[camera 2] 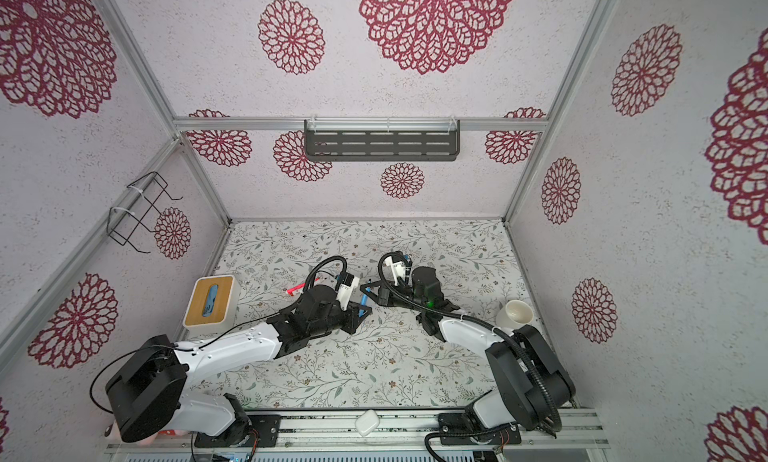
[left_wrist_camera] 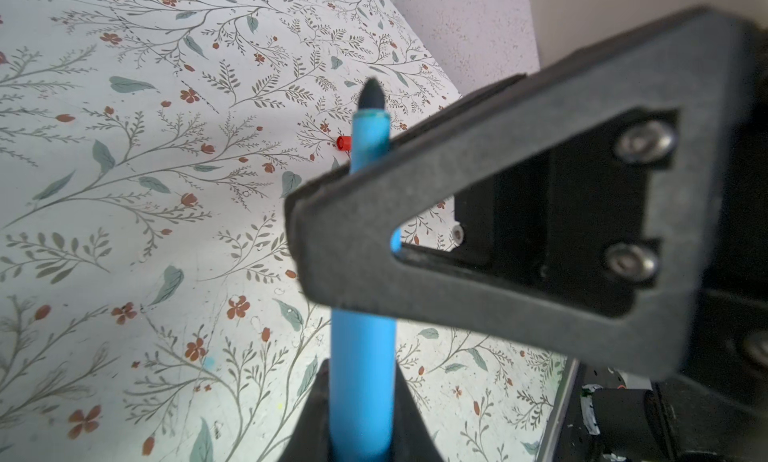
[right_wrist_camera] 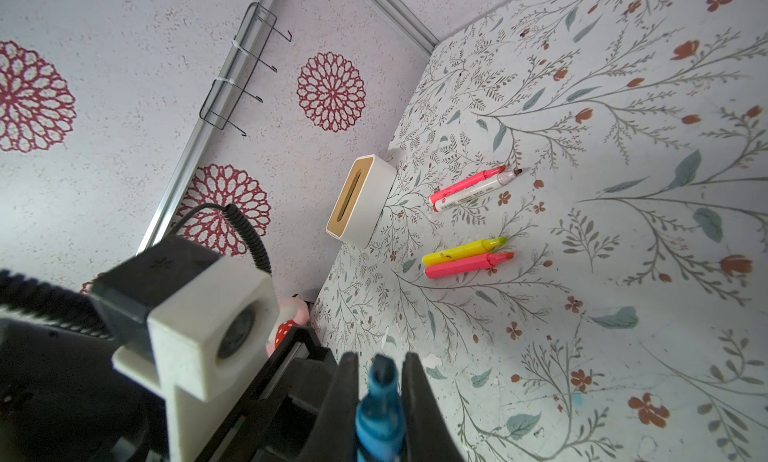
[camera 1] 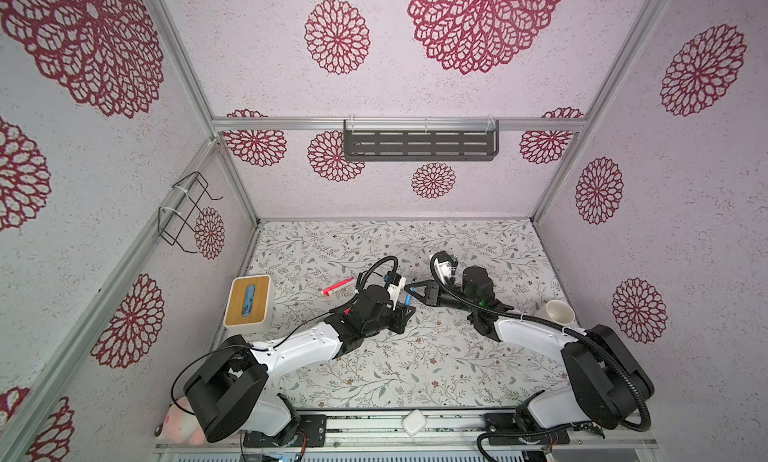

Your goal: Insert the pens into the pen caps

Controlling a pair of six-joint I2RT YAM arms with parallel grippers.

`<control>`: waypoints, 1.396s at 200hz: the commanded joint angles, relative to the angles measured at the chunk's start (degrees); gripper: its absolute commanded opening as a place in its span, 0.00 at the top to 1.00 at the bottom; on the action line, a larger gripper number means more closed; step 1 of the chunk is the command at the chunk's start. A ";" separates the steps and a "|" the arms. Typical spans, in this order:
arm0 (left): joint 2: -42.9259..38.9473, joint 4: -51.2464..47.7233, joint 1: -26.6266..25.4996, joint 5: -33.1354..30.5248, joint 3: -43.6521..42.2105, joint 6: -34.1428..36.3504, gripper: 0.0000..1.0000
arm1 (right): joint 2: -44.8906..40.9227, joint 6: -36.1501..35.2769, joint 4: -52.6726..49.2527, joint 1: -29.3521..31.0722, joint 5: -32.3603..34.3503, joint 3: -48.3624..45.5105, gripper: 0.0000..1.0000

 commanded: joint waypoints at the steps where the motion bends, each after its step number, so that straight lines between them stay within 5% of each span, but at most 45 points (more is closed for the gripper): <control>1: -1.90 -0.65 -0.31 -3.42 -0.81 -0.96 1.00 | -2.74 -1.43 -0.90 0.25 2.93 -0.13 0.97; 19: -2.47 -0.53 -0.30 -4.47 -1.27 -0.64 1.00 | -3.23 -2.00 -2.57 0.30 4.01 -0.15 0.89; 46: -1.96 -2.81 -0.30 -5.45 -0.59 0.49 1.00 | -5.72 -3.84 -6.13 -0.30 6.26 -0.06 0.48; 63: -1.55 -4.31 -0.31 -5.49 -0.31 0.92 1.00 | -9.88 -6.36 -11.32 -1.81 11.15 0.05 0.38; 108: -1.34 -1.47 -0.30 -4.82 -2.96 0.09 1.00 | -15.36 -19.94 -43.50 -6.38 30.46 8.55 0.35; 134: -0.76 0.36 -0.31 -4.48 -3.99 -0.71 1.00 | -14.26 -23.58 -53.21 -8.04 37.86 10.17 0.37; 279: 0.24 2.02 -0.34 -4.64 -5.32 -1.34 1.00 | -0.03 -25.73 -53.86 -9.86 40.68 10.24 0.51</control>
